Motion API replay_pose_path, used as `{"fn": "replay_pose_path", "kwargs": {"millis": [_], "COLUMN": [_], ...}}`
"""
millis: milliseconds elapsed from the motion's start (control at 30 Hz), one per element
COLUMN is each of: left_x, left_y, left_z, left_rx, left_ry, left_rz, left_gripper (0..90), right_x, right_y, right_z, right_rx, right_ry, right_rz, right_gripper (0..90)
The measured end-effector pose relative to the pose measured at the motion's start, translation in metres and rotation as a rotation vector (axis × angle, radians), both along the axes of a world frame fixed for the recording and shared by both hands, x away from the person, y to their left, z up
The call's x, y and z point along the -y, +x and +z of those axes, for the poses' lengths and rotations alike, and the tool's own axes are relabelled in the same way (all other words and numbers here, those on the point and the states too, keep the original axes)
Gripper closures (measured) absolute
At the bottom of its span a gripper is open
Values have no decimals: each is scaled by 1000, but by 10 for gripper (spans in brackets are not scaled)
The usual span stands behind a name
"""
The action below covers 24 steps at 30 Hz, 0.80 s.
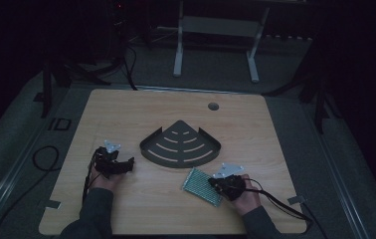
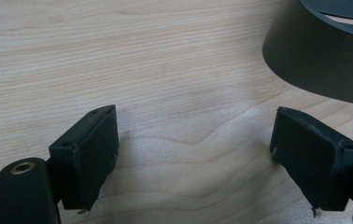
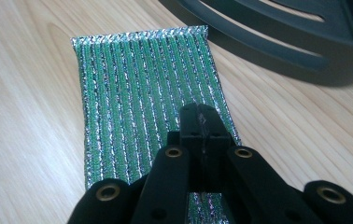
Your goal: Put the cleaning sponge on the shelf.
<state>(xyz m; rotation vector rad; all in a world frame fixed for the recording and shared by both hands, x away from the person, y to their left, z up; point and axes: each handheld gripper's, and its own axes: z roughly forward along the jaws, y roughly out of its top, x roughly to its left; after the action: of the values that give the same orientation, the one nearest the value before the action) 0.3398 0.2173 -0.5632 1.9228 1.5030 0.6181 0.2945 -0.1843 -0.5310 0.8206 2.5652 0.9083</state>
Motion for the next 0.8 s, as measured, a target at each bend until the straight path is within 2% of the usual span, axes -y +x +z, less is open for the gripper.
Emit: {"fn": "replay_pose_path", "kwargs": {"millis": [467,600,800], "left_x": [0,0,0], "left_y": [0,0,0], "left_z": [0,0,0], "left_rx": [0,0,0], "left_ry": [0,0,0], "left_rz": [0,0,0], "left_gripper": [159,159,159], "right_x": [47,55,59], "right_y": [4,5,6], "right_z": [2,2,3], "right_rx": [2,1,-11], "right_ry": [-20,-18,-10], "right_rz": [-103,-130,-140], "right_gripper": [899,899,899]}}
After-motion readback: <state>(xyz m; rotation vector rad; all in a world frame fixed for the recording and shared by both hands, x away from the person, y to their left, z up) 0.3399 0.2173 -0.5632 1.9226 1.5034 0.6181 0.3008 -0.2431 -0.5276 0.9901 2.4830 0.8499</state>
